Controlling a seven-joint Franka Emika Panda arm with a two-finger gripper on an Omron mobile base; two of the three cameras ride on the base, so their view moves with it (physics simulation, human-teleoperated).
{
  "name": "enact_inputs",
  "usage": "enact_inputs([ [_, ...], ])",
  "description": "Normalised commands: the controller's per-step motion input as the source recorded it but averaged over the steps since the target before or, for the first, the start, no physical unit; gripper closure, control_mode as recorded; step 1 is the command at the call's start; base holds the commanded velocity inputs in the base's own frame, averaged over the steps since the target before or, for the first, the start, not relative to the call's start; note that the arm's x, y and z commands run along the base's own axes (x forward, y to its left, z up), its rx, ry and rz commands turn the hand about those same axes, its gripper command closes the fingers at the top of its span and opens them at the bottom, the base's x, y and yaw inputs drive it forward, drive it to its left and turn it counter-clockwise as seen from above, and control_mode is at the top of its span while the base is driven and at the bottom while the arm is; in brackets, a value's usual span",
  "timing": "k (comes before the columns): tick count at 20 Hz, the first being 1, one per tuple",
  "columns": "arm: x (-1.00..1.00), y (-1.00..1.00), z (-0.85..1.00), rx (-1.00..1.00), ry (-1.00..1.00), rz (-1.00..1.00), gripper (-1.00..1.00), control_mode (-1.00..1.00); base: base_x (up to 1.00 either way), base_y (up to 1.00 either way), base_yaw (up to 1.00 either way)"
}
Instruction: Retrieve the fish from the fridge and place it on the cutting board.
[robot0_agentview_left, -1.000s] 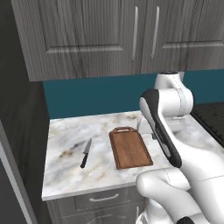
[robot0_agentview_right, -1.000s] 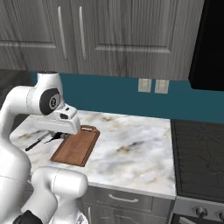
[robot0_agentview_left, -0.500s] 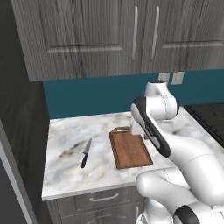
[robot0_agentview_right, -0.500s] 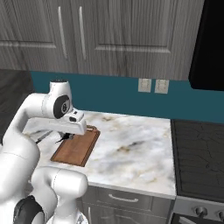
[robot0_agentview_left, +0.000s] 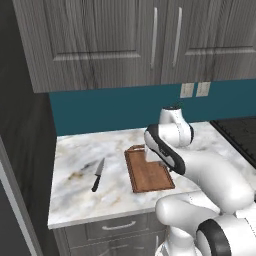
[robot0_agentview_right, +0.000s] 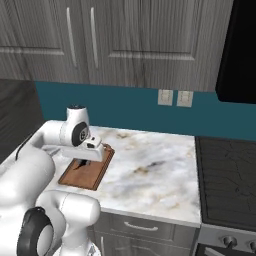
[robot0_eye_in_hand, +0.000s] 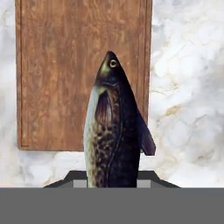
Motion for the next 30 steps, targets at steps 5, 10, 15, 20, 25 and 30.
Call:
enact_inputs([
  [5, 0.52, 0.01, -0.51, 0.00, 0.00, 0.00, 1.00, -1.00, 0.00, 0.00, 0.00],
  [10, 0.51, 0.01, -0.35, 0.00, 0.00, 0.00, 1.00, -1.00, 0.00, 0.00, 0.00],
  [15, 0.43, 0.04, -0.22, 0.00, 0.00, 0.00, 1.00, -1.00, 0.00, 0.00, 0.00],
  [20, 0.36, 0.11, -0.20, 0.00, 0.00, 0.00, 1.00, -1.00, 0.00, 0.00, 0.00],
  [25, 0.28, 0.03, -0.27, 0.00, 0.00, 0.00, 1.00, -1.00, 0.00, 0.00, 0.00],
  [30, 0.09, 0.00, -0.19, 0.00, 0.00, 0.00, -1.00, -1.00, 0.00, 0.00, 0.00],
])
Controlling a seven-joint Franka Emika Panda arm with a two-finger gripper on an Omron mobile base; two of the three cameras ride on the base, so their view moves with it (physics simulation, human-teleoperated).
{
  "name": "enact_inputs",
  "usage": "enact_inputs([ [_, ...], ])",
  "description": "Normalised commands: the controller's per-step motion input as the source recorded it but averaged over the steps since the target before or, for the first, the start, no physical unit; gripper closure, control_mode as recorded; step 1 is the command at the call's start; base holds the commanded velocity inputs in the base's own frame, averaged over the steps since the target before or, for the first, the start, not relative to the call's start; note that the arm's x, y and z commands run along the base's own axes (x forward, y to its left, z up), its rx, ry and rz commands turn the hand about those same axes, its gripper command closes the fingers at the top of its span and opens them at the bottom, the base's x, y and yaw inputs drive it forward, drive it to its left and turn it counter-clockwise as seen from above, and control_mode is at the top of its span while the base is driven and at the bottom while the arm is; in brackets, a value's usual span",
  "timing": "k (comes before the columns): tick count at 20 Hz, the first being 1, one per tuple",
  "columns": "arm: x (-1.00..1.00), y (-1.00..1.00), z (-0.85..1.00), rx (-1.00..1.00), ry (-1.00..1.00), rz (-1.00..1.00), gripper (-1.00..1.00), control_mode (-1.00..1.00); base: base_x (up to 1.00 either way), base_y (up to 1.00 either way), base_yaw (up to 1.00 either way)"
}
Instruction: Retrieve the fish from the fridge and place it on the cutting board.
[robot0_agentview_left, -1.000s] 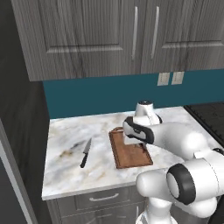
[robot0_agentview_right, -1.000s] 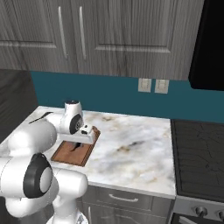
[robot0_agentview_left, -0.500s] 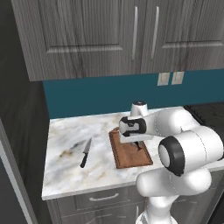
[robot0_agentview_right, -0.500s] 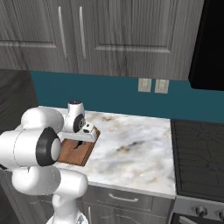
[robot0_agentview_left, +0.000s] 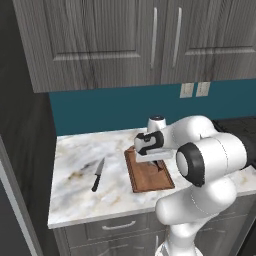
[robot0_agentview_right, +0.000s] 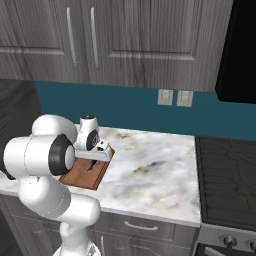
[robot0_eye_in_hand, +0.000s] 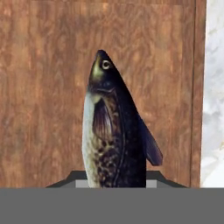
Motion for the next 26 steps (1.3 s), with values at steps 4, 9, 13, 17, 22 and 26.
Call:
enact_inputs([
  [4, 0.00, 0.00, 0.00, 0.00, 0.00, 0.00, -1.00, -1.00, 0.00, 0.00, 0.00],
  [9, 0.00, 0.00, 0.00, 0.00, 0.00, 0.00, -1.00, -1.00, 0.00, 0.00, 0.00],
  [13, -0.01, 0.00, 0.01, 0.00, -0.03, 0.00, -1.00, -1.00, 0.00, 0.00, 0.00],
  [17, -0.04, 0.00, 0.17, 0.00, -0.05, 0.00, -1.00, -1.00, 0.00, 0.00, 0.00],
  [22, -0.13, 0.00, 0.22, 0.00, -0.08, 0.00, -1.00, -1.00, 0.00, 0.00, 0.00],
  [26, -0.45, -0.13, 0.38, 0.00, -0.11, 0.00, -1.00, -1.00, 0.00, 0.00, 0.00],
])
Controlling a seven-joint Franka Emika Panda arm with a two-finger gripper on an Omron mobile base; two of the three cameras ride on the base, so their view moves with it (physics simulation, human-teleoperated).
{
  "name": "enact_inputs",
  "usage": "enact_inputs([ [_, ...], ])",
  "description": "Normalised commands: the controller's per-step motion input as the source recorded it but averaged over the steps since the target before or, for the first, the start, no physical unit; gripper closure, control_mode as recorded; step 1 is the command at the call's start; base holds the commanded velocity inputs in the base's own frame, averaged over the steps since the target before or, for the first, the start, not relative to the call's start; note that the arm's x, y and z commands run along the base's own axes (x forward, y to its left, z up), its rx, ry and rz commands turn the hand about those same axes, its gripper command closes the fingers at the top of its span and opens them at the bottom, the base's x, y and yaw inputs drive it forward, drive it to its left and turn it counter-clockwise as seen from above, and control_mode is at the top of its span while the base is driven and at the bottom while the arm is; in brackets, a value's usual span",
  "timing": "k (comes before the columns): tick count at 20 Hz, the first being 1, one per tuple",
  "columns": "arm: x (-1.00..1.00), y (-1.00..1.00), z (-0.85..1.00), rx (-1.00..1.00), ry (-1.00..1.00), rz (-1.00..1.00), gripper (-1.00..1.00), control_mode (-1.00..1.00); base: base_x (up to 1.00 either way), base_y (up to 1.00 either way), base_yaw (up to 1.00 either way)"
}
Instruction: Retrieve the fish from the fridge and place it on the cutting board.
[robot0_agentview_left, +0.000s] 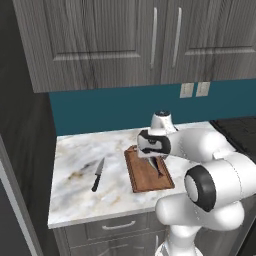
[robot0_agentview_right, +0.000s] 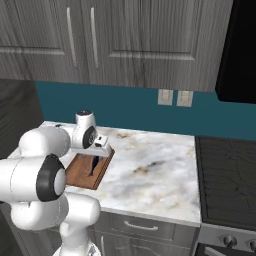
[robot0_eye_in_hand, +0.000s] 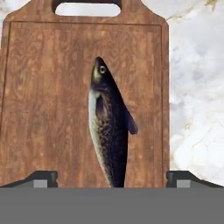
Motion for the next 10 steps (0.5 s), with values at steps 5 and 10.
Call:
enact_inputs([
  [5, -0.38, -0.11, 0.46, 0.00, -0.07, 0.00, -1.00, -1.00, 0.00, 0.00, 0.00],
  [10, -0.42, -0.08, 0.57, 0.00, 0.00, 0.00, -1.00, -1.00, 0.00, 0.00, 0.00],
])
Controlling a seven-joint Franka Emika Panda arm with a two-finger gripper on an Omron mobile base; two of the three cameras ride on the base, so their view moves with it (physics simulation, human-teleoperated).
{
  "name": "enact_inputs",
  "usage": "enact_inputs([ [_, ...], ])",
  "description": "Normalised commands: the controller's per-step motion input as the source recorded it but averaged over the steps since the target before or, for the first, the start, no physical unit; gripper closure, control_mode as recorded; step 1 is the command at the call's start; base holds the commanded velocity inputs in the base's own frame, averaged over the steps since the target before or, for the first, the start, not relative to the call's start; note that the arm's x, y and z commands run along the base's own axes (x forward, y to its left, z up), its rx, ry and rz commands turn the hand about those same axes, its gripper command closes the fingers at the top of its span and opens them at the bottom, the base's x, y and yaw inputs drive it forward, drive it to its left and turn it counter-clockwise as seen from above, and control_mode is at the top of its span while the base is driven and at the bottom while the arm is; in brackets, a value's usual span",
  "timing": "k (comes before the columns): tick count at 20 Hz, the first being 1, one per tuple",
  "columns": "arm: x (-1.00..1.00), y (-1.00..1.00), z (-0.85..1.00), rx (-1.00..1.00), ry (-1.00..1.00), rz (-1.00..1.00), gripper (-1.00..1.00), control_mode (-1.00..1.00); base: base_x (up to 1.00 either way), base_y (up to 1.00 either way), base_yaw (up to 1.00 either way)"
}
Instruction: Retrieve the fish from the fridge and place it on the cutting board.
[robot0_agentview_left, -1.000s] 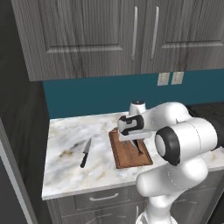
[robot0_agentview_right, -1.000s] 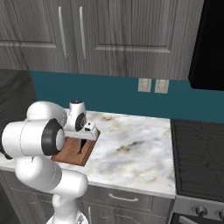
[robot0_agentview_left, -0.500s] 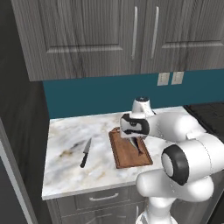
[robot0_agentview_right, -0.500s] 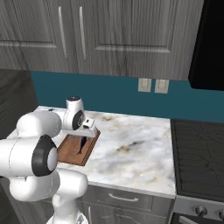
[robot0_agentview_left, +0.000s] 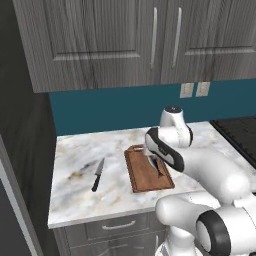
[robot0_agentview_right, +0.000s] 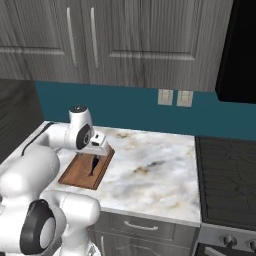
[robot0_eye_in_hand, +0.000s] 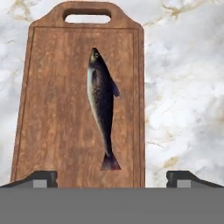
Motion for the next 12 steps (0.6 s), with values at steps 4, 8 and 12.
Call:
enact_inputs([
  [4, -0.64, -0.16, 0.58, 0.00, 0.00, 0.00, -1.00, -1.00, 0.00, 0.00, 0.00],
  [8, -0.79, -0.14, 0.54, 0.00, 0.00, 0.00, -1.00, -1.00, 0.00, 0.00, 0.00],
  [12, -1.00, -0.15, 0.41, 0.00, 0.00, 0.00, -1.00, -1.00, 0.00, 0.00, 0.00],
])
